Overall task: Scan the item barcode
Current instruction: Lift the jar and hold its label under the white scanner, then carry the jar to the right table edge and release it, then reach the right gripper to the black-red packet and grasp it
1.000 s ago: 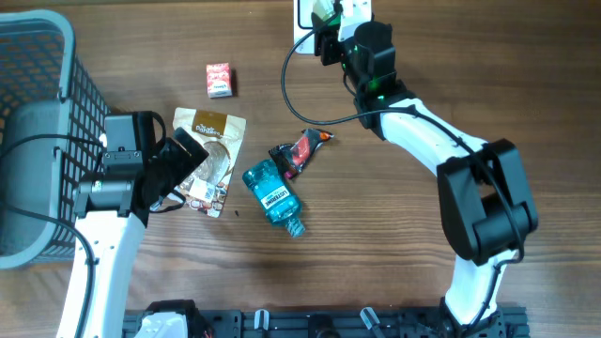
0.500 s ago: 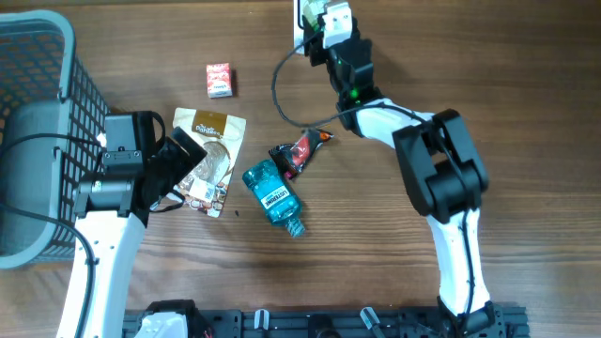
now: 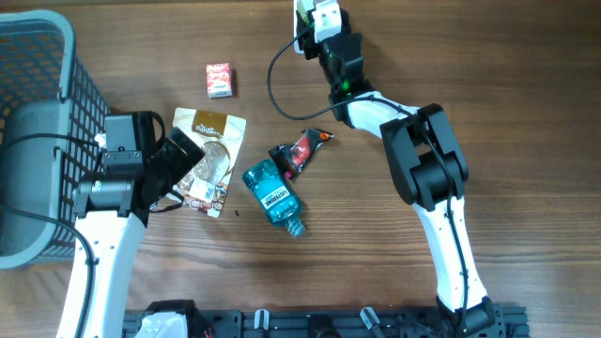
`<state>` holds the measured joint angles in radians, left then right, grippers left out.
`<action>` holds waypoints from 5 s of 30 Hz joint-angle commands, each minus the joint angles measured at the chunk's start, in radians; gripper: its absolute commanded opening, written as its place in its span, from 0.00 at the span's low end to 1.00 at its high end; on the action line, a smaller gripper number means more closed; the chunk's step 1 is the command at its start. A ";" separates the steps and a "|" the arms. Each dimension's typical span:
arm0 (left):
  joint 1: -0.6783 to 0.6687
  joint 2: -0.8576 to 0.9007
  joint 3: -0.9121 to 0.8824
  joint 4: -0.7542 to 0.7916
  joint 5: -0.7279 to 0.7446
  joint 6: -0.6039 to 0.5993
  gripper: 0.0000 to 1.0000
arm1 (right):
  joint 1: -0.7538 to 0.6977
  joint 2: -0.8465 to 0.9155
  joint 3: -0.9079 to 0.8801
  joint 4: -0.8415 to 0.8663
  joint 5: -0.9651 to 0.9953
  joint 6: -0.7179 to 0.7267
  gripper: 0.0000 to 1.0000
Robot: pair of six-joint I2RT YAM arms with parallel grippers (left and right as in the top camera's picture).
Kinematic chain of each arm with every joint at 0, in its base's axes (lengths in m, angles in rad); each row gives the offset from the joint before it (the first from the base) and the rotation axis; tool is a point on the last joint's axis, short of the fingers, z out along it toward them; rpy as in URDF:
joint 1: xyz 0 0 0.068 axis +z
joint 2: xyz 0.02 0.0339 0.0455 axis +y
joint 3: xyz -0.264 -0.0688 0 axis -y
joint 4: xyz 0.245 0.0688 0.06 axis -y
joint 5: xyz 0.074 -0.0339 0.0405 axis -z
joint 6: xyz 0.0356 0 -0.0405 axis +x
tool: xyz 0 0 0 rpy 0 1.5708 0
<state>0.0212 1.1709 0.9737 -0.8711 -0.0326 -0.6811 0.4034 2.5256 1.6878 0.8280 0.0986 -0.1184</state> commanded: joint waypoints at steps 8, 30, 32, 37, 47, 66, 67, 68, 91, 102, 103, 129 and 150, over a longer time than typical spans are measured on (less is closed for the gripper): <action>-0.005 0.000 0.003 0.000 -0.021 0.020 1.00 | 0.000 0.050 0.045 -0.010 0.014 -0.013 0.62; -0.005 0.000 0.003 -0.001 -0.026 0.020 1.00 | 0.069 -0.317 0.056 -0.340 0.121 -0.037 0.63; -0.005 0.000 0.003 -0.001 -0.026 0.021 1.00 | 0.050 -0.410 0.056 -0.478 0.139 0.028 0.63; -0.005 0.000 0.003 -0.003 -0.063 0.024 1.00 | -0.083 -0.609 0.056 -0.932 0.156 0.275 0.62; -0.005 0.000 0.003 -0.085 -0.069 0.024 1.00 | -0.453 -0.691 0.056 -1.571 0.140 0.523 0.61; -0.005 0.000 0.003 -0.066 -0.066 0.024 1.00 | -0.985 -0.472 -0.164 -1.624 0.065 0.618 0.64; -0.005 0.000 0.003 -0.065 -0.066 0.024 1.00 | -0.987 -0.451 -0.164 -1.602 0.065 0.618 0.64; -0.005 0.000 0.003 -0.065 -0.066 0.024 1.00 | -0.987 -0.422 -0.164 -1.578 0.065 0.618 0.64; -0.004 0.000 0.003 -0.053 -0.092 0.024 1.00 | -0.977 -0.911 -0.116 -1.868 -0.068 0.514 1.00; -0.003 0.000 0.003 -0.084 -0.092 0.028 1.00 | -0.139 -0.958 -0.130 -1.893 -0.402 0.803 1.00; -0.003 0.000 0.003 -0.084 -0.092 0.027 1.00 | -0.072 -0.931 -0.130 -1.860 -0.380 0.866 1.00; -0.003 0.000 0.003 -0.115 -0.051 0.050 1.00 | 0.137 -0.066 0.375 -2.125 -0.366 1.431 0.89; -0.003 0.000 0.003 -0.121 -0.056 0.050 1.00 | 0.138 -0.062 0.375 -2.041 -0.412 1.295 0.23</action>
<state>0.0212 1.1709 0.9737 -0.9916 -0.0879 -0.6479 0.5343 2.4428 2.0529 -1.2175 -0.2966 1.1896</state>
